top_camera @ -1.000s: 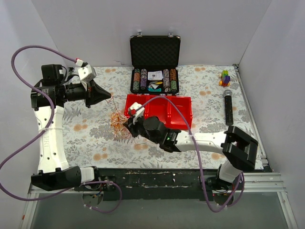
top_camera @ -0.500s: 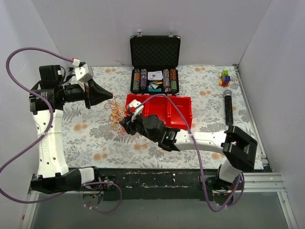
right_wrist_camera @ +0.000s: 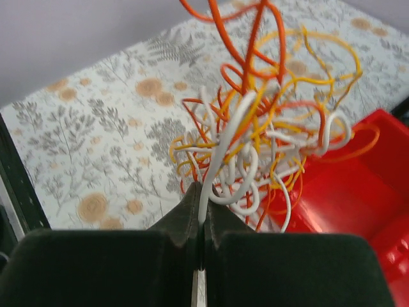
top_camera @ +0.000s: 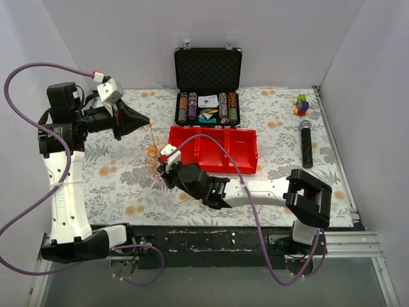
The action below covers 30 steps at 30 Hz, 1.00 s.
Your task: Untangle the cables
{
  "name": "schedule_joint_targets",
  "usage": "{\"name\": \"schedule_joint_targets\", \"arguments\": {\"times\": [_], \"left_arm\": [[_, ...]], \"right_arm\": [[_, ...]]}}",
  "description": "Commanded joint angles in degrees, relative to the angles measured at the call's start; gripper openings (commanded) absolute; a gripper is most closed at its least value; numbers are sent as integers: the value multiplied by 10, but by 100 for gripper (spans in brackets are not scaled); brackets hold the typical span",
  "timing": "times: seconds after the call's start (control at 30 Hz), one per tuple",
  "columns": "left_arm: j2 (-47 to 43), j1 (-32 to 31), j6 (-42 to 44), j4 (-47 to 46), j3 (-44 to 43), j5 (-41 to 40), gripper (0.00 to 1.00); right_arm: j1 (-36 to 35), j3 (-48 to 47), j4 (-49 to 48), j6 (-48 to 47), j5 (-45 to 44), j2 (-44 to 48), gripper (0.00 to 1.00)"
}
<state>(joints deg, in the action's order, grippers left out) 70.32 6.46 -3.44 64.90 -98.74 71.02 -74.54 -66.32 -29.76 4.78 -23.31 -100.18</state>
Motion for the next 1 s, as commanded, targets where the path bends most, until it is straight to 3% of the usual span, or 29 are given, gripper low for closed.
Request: {"name": "schedule_joint_targets", "arguments": {"times": [0.0,0.33,0.6,0.63,0.7,0.77,0.83,0.87,0.93,0.97], "left_arm": [[-54,-2,-142,-187,38,-80,0],[-69,-3,-263,-428,94,-415,0],[-48,0,-285,-557,91,-642,0],[-45,0,-283,-562,89,-639,0],[-28,0,-282,-502,69,-551,0],[-6,0,-277,-396,48,-337,1],[-4,-2,-288,-346,83,-109,15],[-12,-13,-301,-345,120,-49,24],[-27,-56,-282,-332,185,-27,38],[-33,-107,-239,-300,207,-46,43]], "right_arm": [[-7,106,14,35,-38,59,1],[-40,360,72,181,-106,227,1],[-69,455,202,299,-165,368,1],[-72,465,211,309,-169,385,1],[-74,479,217,313,-171,415,1],[-75,479,212,302,-176,430,1],[-75,462,211,284,-182,428,1],[-75,449,212,275,-183,421,1],[-75,423,217,263,-184,403,1],[-75,412,218,260,-187,395,1]]}}
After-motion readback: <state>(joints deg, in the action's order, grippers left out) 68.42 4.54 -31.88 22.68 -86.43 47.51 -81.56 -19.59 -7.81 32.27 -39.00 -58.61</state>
